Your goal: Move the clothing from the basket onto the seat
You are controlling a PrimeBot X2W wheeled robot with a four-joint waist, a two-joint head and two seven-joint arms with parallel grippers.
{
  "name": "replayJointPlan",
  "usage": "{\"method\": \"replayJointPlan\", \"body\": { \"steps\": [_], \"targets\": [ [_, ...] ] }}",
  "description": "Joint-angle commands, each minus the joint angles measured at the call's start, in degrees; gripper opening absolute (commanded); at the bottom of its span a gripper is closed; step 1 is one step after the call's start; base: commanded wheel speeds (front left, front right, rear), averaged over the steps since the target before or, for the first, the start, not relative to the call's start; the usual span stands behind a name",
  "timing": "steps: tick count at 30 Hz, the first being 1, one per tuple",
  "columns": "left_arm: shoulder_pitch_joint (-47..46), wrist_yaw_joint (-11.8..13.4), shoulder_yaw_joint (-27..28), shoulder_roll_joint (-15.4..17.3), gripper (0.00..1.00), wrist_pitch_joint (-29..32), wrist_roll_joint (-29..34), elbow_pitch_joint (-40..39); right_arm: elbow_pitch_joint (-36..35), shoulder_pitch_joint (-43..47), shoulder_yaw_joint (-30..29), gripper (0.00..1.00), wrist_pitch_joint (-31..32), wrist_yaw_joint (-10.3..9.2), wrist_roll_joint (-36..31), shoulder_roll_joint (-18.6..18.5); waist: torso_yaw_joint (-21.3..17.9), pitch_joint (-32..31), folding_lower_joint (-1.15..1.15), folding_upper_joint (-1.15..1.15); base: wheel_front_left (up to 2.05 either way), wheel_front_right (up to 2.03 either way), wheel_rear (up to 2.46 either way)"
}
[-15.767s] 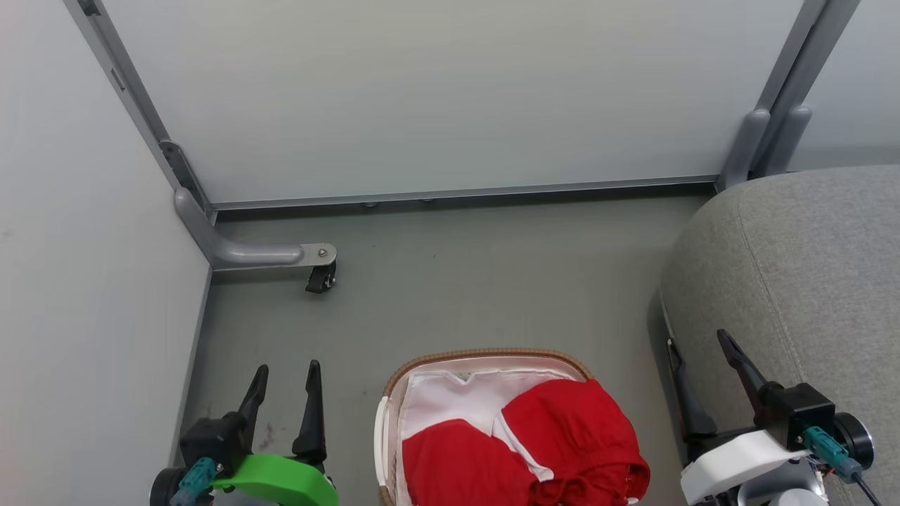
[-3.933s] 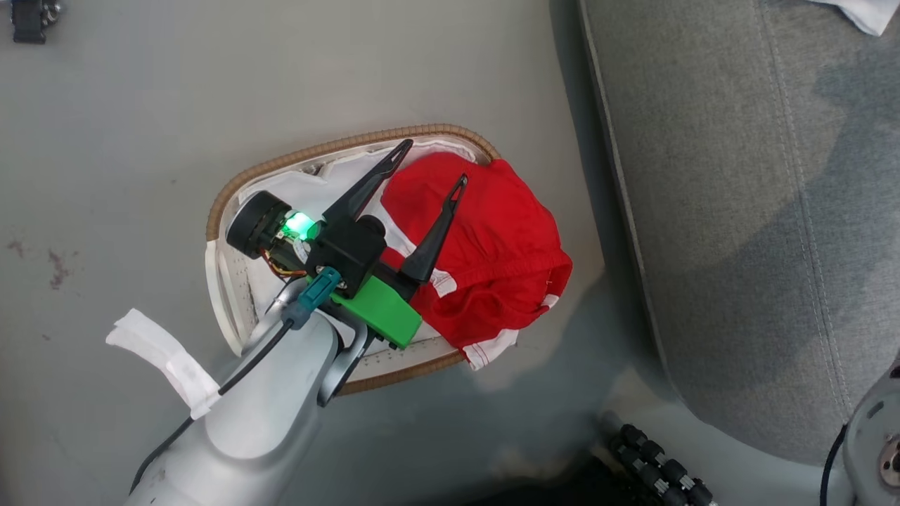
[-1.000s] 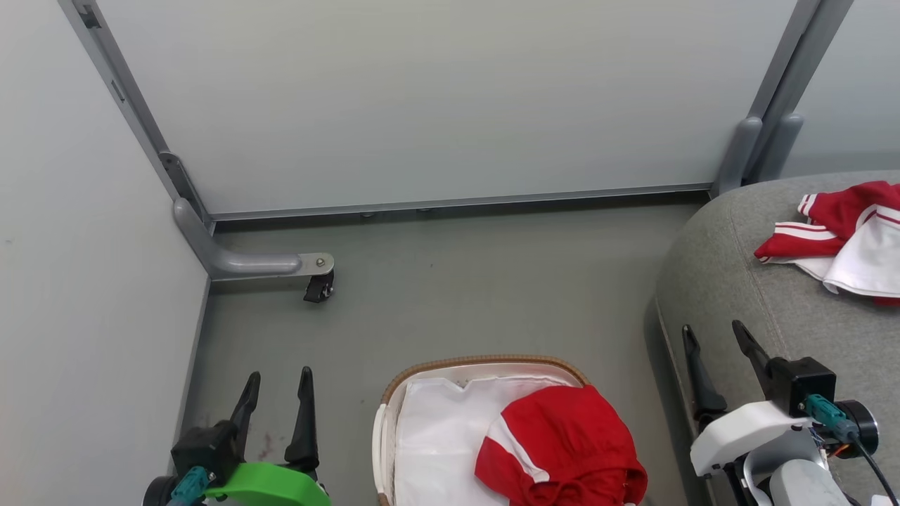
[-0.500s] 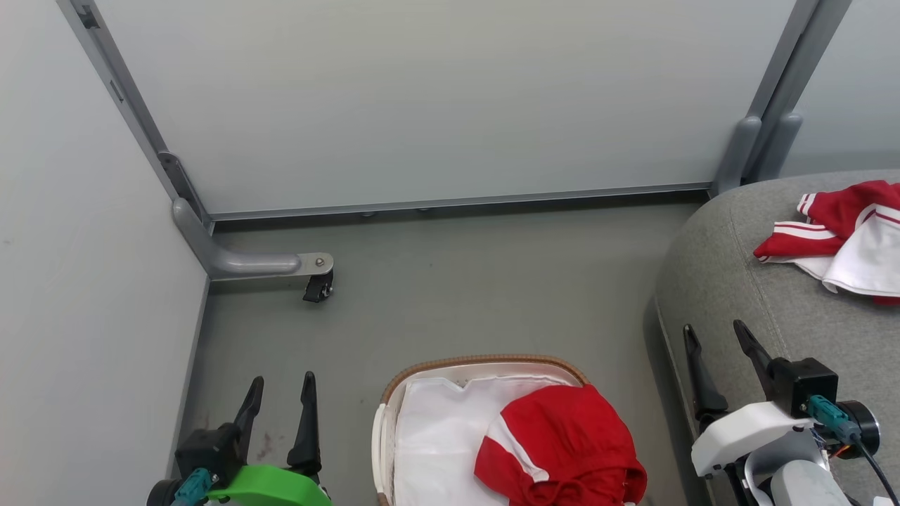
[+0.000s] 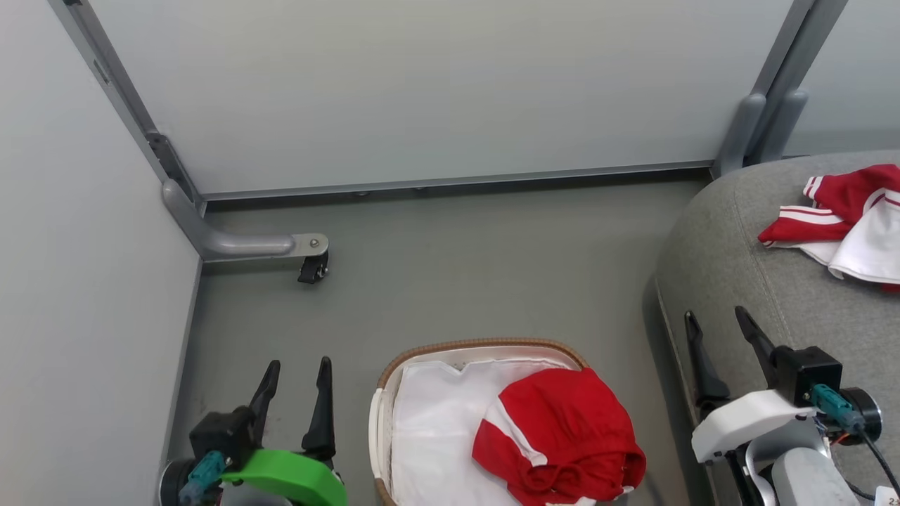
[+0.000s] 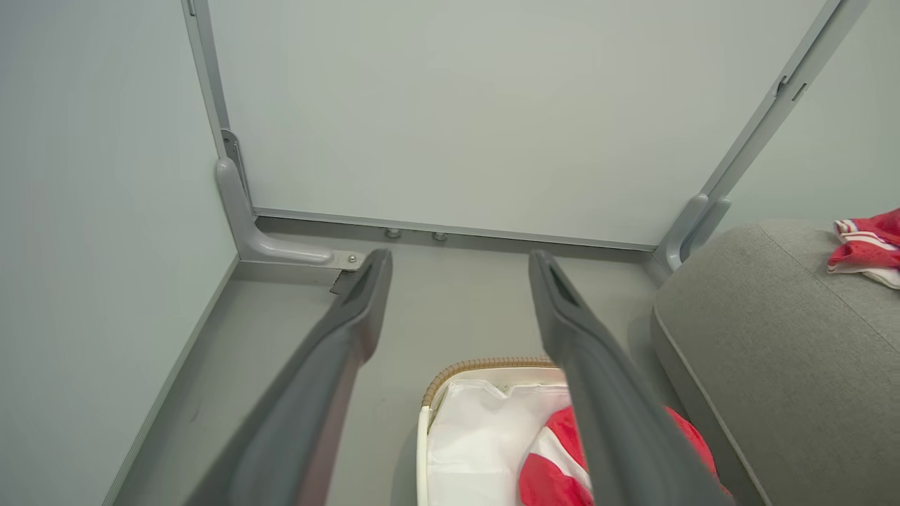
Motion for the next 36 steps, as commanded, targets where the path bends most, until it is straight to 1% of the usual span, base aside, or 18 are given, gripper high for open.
{"method": "replayJointPlan", "body": {
  "steps": [1, 7, 12, 13, 20, 24, 28, 30, 36],
  "targets": [
    [-1.8, -0.2, -0.7, 0.1, 1.0, -0.1, -0.5, 0.3, -0.5, -0.9, -0.4, 1.0, -0.3, -0.08, 0.0, -0.2, -0.5, 2.3, 0.0, 0.0, 0.0, 0.0, 0.0],
    [-8.7, -0.6, -6.8, 0.1, 1.0, -0.1, 0.5, 3.0, -3.0, -4.3, -3.0, 1.0, -0.3, -0.08, -1.3, -0.2, -1.9, 9.0, 0.0, 0.0, 0.0, 0.0, 0.0],
    [-16.2, -1.0, -13.3, 0.1, 1.0, -0.1, 0.5, 7.6, -6.0, -8.2, -5.7, 1.0, -0.3, -0.08, -2.3, -0.2, -4.1, 16.1, 0.0, 0.0, 0.0, 0.0, 0.0],
    [-17.4, -1.0, -14.5, 0.1, 1.0, 0.0, -0.3, 8.9, -6.5, -9.0, -6.2, 1.0, -0.3, -0.08, -2.3, -0.2, -4.5, 17.4, 0.0, 0.0, 0.0, 0.0, 0.0],
    [-27.9, -1.3, -27.4, 0.2, 1.0, 0.1, -4.0, 18.1, -9.9, -13.7, -8.6, 1.0, -0.3, -0.08, -1.7, -0.2, -7.8, 26.7, 0.0, 0.0, 0.0, 0.0, 0.0],
    [-32.4, -1.4, -34.8, 0.2, 1.0, 2.9, -6.4, 23.2, -10.8, -15.8, -8.1, 1.0, -0.3, -0.07, -0.3, -0.2, -9.9, 31.1, 0.0, 0.0, 0.0, 0.0, 0.0],
    [-35.9, -1.4, -40.6, 0.2, 1.0, 5.3, -8.0, 27.5, -11.9, -18.1, -6.9, 1.0, -0.3, -0.07, 1.0, -0.2, -11.9, 35.6, 0.0, 0.0, 0.0, 0.0, 0.0],
    [-37.7, -1.4, -43.2, 0.2, 1.0, 6.3, -8.1, 29.4, -12.5, -19.1, -6.2, 1.0, -0.3, -0.07, 1.2, -0.1, -12.7, 37.7, 0.0, 0.0, 0.0, 0.0, 0.0],
    [-41.8, -1.5, -48.3, 0.2, 1.0, 7.6, -8.7, 33.7, -15.9, -22.1, -4.2, 1.0, -0.3, -0.08, 2.3, -0.1, -15.0, 43.8, 0.0, 0.0, 0.0, 0.0, 0.0]
  ]
}}
